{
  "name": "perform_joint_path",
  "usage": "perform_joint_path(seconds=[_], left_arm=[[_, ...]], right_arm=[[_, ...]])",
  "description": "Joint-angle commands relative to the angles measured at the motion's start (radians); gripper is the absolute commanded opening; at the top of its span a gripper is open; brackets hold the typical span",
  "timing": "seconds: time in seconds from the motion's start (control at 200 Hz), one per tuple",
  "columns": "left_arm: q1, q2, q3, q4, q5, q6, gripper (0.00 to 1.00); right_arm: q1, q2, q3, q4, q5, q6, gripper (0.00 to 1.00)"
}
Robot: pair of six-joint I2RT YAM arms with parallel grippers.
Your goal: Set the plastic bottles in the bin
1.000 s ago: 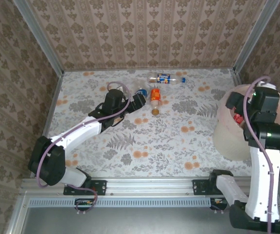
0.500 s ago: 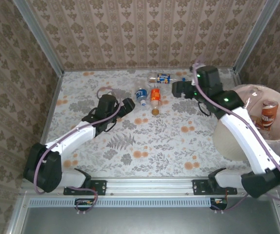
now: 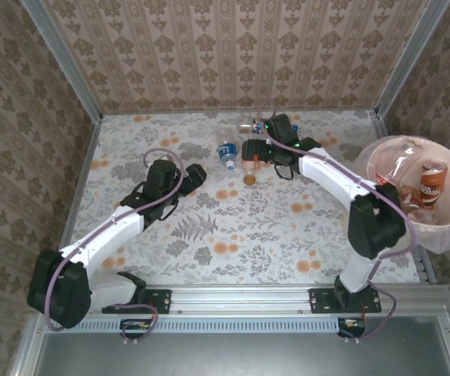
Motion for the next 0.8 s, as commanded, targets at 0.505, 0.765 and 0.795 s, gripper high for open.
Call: perform_joint_path(seconds=[0.505, 0.765, 0.795], left_arm=[[0.029, -0.017, -0.026, -0.06, -0.01, -0.023, 1.0], [0.03, -0.004, -0.03, -0.041, 0.0, -0.026, 1.0], [0.03, -0.002, -0.029, -0.041, 0.003, -0.028, 1.0]], right_arm=[[0.014, 0.471, 0.402, -0.097, 0.167, 0.072, 0.81], [0.017, 0.529, 0.443, -0.14, 0.135, 0.079, 0.68], [0.017, 0.527, 0.441, -0.14, 0.131, 0.076, 0.67]])
